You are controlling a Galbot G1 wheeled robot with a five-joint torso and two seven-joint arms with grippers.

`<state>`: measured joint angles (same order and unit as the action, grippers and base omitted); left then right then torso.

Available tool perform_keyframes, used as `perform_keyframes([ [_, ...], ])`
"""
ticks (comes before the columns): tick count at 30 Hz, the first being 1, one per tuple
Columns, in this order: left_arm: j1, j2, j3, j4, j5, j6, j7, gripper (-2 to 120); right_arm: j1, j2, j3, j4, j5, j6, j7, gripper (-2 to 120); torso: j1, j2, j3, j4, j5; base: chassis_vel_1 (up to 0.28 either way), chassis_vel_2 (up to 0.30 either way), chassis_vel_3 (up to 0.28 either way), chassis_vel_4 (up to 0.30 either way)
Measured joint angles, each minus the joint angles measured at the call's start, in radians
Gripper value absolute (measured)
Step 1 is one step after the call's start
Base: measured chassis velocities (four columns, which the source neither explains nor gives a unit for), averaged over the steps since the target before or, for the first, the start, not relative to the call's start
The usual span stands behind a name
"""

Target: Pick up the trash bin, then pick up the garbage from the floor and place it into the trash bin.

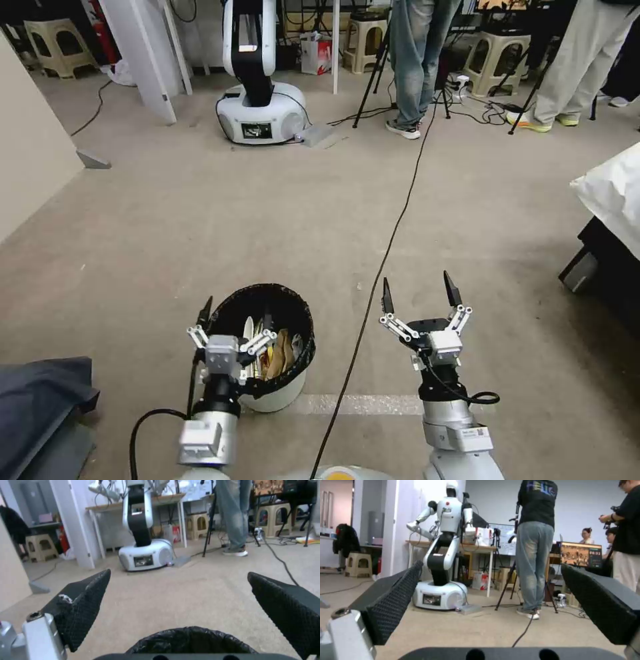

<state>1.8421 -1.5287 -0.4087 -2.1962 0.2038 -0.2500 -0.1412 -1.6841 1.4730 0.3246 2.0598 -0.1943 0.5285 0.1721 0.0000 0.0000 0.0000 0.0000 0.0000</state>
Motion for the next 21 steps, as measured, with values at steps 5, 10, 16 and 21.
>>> perform_keyframes([
  [5, 0.003, -0.002, -0.001, 0.026, 0.014, -0.032, 0.007, 100, -0.003, 0.001, 0.003, -0.007, -0.004, 0.0, -0.007, 100, 0.0, 0.0, 0.0, 0.0, 0.0, 0.0, 0.0, 0.0, 0.0],
  [10, 0.004, -0.003, -0.001, 0.028, 0.015, -0.033, 0.008, 100, -0.004, 0.002, 0.006, -0.008, -0.007, 0.0, -0.01, 100, 0.0, 0.0, 0.0, 0.0, 0.0, 0.0, 0.0, 0.0, 0.0],
  [16, 0.004, -0.003, -0.001, 0.028, 0.013, -0.03, 0.008, 100, -0.004, 0.002, 0.006, -0.008, -0.007, 0.0, -0.01, 100, 0.0, 0.0, 0.0, 0.0, 0.0, 0.0, 0.0, 0.0, 0.0],
  [21, 0.003, -0.003, -0.002, 0.028, 0.011, -0.027, 0.008, 100, -0.004, 0.002, 0.006, -0.008, -0.007, 0.0, -0.01, 100, 0.0, 0.0, 0.0, 0.0, 0.0, 0.0, 0.0, 0.0, 0.0],
])
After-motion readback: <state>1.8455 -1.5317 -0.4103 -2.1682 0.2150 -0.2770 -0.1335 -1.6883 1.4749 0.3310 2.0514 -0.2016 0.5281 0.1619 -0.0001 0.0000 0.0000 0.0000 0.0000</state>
